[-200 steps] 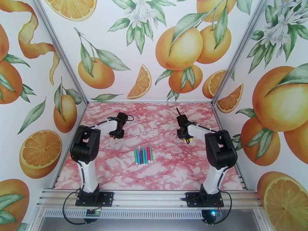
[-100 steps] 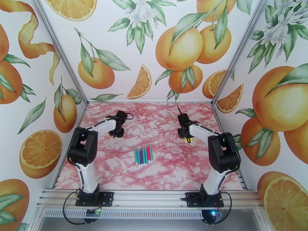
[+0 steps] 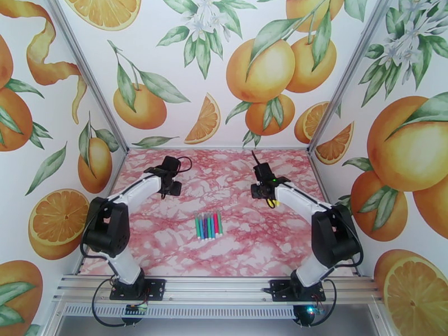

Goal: Open the pen caps

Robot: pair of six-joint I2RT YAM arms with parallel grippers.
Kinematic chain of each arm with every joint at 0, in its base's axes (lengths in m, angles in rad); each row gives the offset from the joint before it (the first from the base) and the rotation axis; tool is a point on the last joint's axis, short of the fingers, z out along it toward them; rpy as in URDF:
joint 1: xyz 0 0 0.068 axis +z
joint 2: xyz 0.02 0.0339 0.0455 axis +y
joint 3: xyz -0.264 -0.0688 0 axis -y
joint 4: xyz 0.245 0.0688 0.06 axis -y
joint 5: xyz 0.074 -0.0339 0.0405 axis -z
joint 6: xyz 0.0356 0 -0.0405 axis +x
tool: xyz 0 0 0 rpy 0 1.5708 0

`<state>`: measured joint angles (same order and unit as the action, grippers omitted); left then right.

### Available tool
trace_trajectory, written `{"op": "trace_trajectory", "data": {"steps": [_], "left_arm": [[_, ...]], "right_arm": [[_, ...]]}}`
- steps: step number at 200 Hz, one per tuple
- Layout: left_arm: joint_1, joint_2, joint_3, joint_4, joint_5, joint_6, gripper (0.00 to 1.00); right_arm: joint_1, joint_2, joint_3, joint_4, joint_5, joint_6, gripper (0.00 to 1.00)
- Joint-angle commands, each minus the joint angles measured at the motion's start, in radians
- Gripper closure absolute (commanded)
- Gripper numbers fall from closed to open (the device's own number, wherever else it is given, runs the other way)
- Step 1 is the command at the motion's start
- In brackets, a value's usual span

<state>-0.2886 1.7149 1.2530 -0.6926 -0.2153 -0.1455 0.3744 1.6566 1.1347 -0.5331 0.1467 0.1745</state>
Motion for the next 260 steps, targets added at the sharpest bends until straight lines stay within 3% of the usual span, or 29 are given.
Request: {"op": "trace_trajectory", "data": {"steps": [1,62,129,260], "left_arm": [[-0.005,-0.059,-0.054,0.091,0.066,0.029,0.31],[-0.024,-0.171,-0.189,0.236,0.166,0.024,0.27],[-0.024,-0.256,-0.291,0.350,0.256,0.012,0.26],[-0.023,-0.345,-0.358,0.409,0.244,0.002,0.26]], "right_arm": [[0.046,-0.027,-0.016,0.040,-0.097,0.001,0.52],[0.153,-0.035,-0.064,0.089,-0.199,0.058,0.52],[0.273,-0.032,-0.097,0.089,-0.220,0.107,0.52],[0.388,0.005,-0.110,0.074,-0.173,0.195,0.52]]}}
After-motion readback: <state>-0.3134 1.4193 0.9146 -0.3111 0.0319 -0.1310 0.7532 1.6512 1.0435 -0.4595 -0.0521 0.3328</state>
